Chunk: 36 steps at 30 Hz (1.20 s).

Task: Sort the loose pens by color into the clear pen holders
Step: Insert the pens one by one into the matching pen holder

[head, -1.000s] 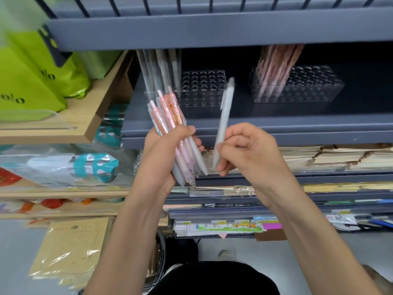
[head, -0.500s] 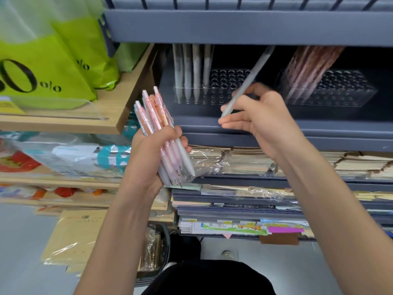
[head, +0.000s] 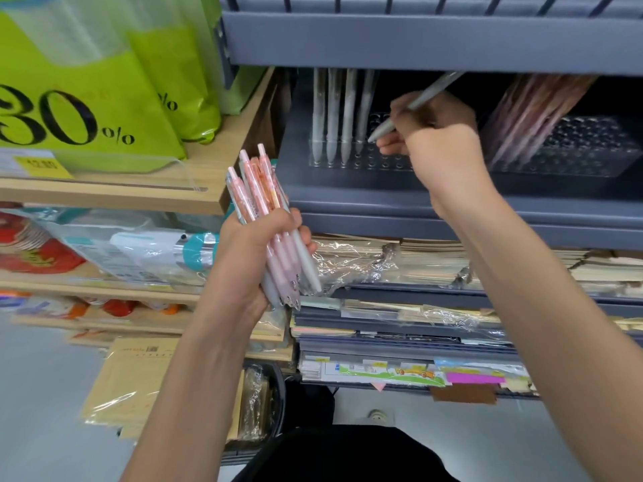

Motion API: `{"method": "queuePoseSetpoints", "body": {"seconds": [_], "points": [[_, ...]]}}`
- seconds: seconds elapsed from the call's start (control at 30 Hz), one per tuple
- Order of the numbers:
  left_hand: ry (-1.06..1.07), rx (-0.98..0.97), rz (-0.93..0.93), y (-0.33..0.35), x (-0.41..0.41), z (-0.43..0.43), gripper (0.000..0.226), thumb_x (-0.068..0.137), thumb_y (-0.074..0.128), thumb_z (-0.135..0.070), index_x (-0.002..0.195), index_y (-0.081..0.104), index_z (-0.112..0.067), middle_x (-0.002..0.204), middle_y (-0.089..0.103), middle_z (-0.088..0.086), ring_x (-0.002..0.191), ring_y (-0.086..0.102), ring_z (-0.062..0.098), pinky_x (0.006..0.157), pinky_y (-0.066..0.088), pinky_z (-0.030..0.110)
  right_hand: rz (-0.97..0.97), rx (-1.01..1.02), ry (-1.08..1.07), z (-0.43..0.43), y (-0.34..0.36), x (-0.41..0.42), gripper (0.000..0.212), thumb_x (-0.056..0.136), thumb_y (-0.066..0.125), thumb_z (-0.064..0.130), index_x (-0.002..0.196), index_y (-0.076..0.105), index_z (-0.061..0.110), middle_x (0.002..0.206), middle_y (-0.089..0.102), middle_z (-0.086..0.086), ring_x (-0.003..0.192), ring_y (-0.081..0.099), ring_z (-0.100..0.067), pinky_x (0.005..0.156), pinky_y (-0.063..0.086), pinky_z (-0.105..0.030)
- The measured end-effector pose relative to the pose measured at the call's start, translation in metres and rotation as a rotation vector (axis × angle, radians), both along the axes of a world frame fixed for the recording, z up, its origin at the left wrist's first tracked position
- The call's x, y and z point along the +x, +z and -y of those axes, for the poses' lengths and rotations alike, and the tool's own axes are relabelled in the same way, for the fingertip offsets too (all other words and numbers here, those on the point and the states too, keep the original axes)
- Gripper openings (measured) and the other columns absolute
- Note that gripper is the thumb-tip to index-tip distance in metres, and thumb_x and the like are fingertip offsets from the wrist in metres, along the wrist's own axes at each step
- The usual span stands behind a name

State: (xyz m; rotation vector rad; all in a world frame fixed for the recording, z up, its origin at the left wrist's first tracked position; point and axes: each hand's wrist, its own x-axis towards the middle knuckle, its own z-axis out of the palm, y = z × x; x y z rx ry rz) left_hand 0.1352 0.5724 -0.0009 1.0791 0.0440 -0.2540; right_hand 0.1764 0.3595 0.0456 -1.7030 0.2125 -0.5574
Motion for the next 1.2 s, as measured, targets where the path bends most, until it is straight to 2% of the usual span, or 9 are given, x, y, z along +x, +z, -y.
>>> {"method": "queuePoseSetpoints", "body": {"seconds": [0.1, 0.2, 0.27, 0.5, 0.67, 0.8, 0.9, 1.07, 1.2], "points": [[-0.006, 0.010, 0.020, -0.002, -0.001, -0.004, 0.024, 0.073, 0.067, -0.004, 0.094, 0.055, -0.007, 0.073, 0.056, 0.008, 0.066, 0.060, 0.022, 0.065, 0.055, 0.034, -0.009, -0.129, -0.012, -0.002, 0.004, 0.010, 0.014, 0.092, 0.055, 0.012, 0.094, 0.053, 0.026, 0.072, 0.068, 0.004, 0.066, 0.071, -0.018, 0.077, 0.060, -0.042], [0.003, 0.027, 0.021, -0.004, -0.002, -0.006, 0.017, 0.081, 0.066, 0.000, 0.092, 0.058, -0.010, 0.072, 0.057, 0.007, 0.066, 0.061, 0.022, 0.065, 0.055, 0.033, -0.075, -0.294, -0.029, -0.005, 0.007, 0.017, 0.020, 0.094, 0.055, 0.010, 0.113, 0.054, 0.018, 0.096, 0.069, -0.013, 0.084, 0.071, -0.027, 0.084, 0.058, -0.043], [0.008, 0.027, 0.016, -0.005, -0.003, -0.006, 0.016, 0.081, 0.066, 0.000, 0.091, 0.059, -0.010, 0.071, 0.058, 0.007, 0.065, 0.061, 0.022, 0.065, 0.055, 0.033, -0.165, -0.416, -0.037, -0.006, 0.009, 0.020, 0.027, 0.095, 0.055, 0.016, 0.122, 0.054, 0.014, 0.107, 0.068, -0.016, 0.093, 0.069, -0.030, 0.086, 0.056, -0.044], [0.014, 0.022, -0.002, -0.008, -0.002, -0.007, 0.017, 0.079, 0.067, -0.001, 0.092, 0.059, -0.009, 0.073, 0.058, 0.008, 0.068, 0.062, 0.023, 0.067, 0.056, 0.034, -0.347, -0.780, -0.108, -0.017, 0.021, 0.024, 0.036, 0.096, 0.059, 0.031, 0.122, 0.054, 0.008, 0.117, 0.066, -0.015, 0.114, 0.057, -0.036, 0.092, 0.048, -0.036], [0.010, 0.024, -0.002, -0.010, -0.001, -0.008, 0.016, 0.085, 0.064, 0.002, 0.096, 0.057, -0.008, 0.072, 0.059, 0.007, 0.066, 0.062, 0.022, 0.068, 0.056, 0.035, -0.336, -0.710, -0.206, -0.024, 0.011, 0.024, 0.038, 0.093, 0.062, 0.031, 0.124, 0.053, 0.010, 0.113, 0.067, -0.011, 0.111, 0.058, -0.033, 0.087, 0.046, -0.033], [0.006, 0.009, -0.011, -0.010, -0.001, -0.009, 0.023, 0.075, 0.069, -0.004, 0.095, 0.059, -0.009, 0.070, 0.061, 0.006, 0.065, 0.063, 0.021, 0.065, 0.056, 0.033, -0.277, -0.591, -0.239, -0.023, 0.006, 0.021, 0.019, 0.087, 0.070, 0.033, 0.097, 0.060, 0.021, 0.098, 0.071, 0.000, 0.095, 0.064, -0.024, 0.081, 0.049, -0.029], [-0.005, 0.019, -0.020, -0.011, -0.002, -0.008, 0.026, 0.073, 0.069, -0.006, 0.097, 0.059, -0.010, 0.067, 0.063, 0.005, 0.062, 0.064, 0.021, 0.065, 0.056, 0.033, -0.283, -0.610, -0.223, -0.022, 0.006, 0.019, 0.016, 0.085, 0.072, 0.035, 0.085, 0.058, 0.027, 0.094, 0.072, 0.003, 0.091, 0.065, -0.020, 0.079, 0.050, -0.027], [-0.026, 0.017, -0.028, -0.011, -0.004, -0.007, 0.030, 0.071, 0.070, -0.007, 0.098, 0.058, -0.010, 0.068, 0.064, 0.005, 0.062, 0.064, 0.020, 0.064, 0.056, 0.033, -0.299, -0.681, -0.211, -0.021, 0.003, 0.018, 0.017, 0.087, 0.070, 0.037, 0.093, 0.066, 0.021, 0.098, 0.073, -0.002, 0.097, 0.065, -0.024, 0.088, 0.051, -0.034], [-0.028, 0.022, -0.037, -0.011, -0.005, -0.005, 0.029, 0.072, 0.070, -0.007, 0.098, 0.059, -0.011, 0.068, 0.063, 0.005, 0.063, 0.064, 0.021, 0.066, 0.055, 0.034, -0.341, -0.867, -0.195, -0.022, 0.008, 0.019, 0.024, 0.091, 0.064, 0.038, 0.098, 0.067, 0.016, 0.102, 0.072, -0.009, 0.100, 0.064, -0.032, 0.090, 0.051, -0.038]]}}
